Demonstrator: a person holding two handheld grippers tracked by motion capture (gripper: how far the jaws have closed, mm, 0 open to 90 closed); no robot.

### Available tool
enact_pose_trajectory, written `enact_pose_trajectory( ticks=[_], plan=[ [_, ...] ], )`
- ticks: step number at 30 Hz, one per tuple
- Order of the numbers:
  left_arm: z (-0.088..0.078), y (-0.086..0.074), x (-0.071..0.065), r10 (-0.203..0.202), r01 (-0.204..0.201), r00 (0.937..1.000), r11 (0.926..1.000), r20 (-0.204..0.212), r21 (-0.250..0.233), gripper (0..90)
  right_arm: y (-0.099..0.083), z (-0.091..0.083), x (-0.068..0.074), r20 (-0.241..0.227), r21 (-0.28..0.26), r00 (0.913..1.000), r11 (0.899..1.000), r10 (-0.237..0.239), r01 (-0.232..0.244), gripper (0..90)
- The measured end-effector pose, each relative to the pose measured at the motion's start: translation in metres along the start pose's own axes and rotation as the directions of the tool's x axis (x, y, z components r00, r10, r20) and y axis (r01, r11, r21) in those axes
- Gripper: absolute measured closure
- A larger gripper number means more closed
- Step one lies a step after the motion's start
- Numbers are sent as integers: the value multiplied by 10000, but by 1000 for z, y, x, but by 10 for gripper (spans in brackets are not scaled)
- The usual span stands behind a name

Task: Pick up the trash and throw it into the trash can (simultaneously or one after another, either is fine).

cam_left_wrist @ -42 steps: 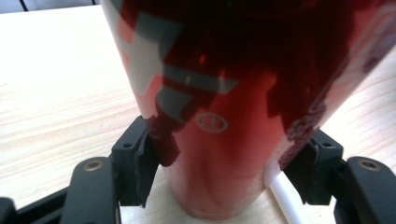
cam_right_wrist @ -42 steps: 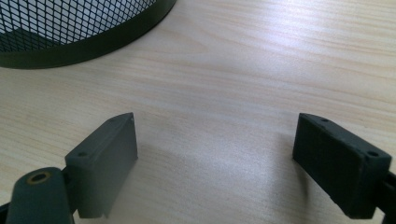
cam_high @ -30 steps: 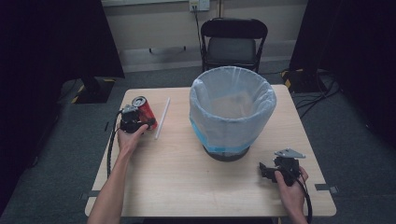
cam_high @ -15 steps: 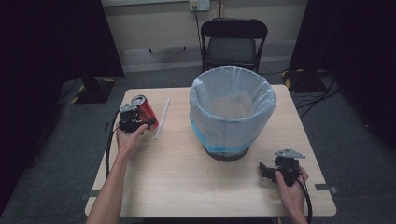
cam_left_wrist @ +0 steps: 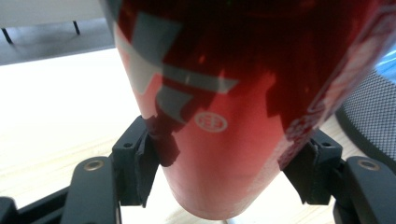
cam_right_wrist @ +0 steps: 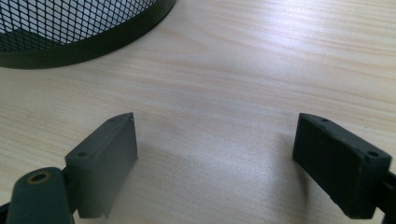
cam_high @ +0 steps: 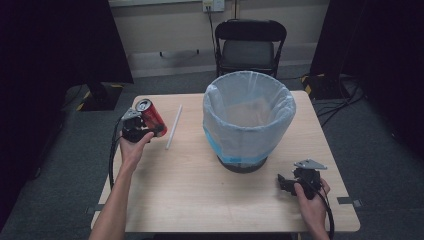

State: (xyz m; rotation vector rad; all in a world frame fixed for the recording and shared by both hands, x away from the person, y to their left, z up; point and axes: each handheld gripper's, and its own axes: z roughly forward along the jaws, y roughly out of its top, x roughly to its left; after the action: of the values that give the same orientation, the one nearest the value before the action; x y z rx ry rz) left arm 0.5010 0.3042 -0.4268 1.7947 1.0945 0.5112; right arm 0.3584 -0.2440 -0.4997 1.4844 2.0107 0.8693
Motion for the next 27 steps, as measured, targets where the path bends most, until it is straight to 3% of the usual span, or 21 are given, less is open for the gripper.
enact_pose_trajectory(
  ticks=[7, 14, 22, 27],
  plan=[
    [-12, 7, -4, 68, -62, 9999, 9992, 151, -398, 345, 0, 0, 0, 5, 3, 10000, 10000, 2, -2, 129],
    [-22, 10, -11, -137, 160, 9993, 9976, 349, -673, 345, 0, 0, 0, 4, 1, 10000, 10000, 1, -1, 129],
    [-36, 20, -25, 104, -16, 9974, 9925, 710, -1223, 345, 0, 0, 0, 6, -4, 10000, 10000, -5, 5, 129],
    [-38, 28, -28, 215, -106, 9961, 9920, 859, -1261, 345, 0, 0, 0, 5, 0, 10000, 10000, -1, 1, 129]
  ],
)
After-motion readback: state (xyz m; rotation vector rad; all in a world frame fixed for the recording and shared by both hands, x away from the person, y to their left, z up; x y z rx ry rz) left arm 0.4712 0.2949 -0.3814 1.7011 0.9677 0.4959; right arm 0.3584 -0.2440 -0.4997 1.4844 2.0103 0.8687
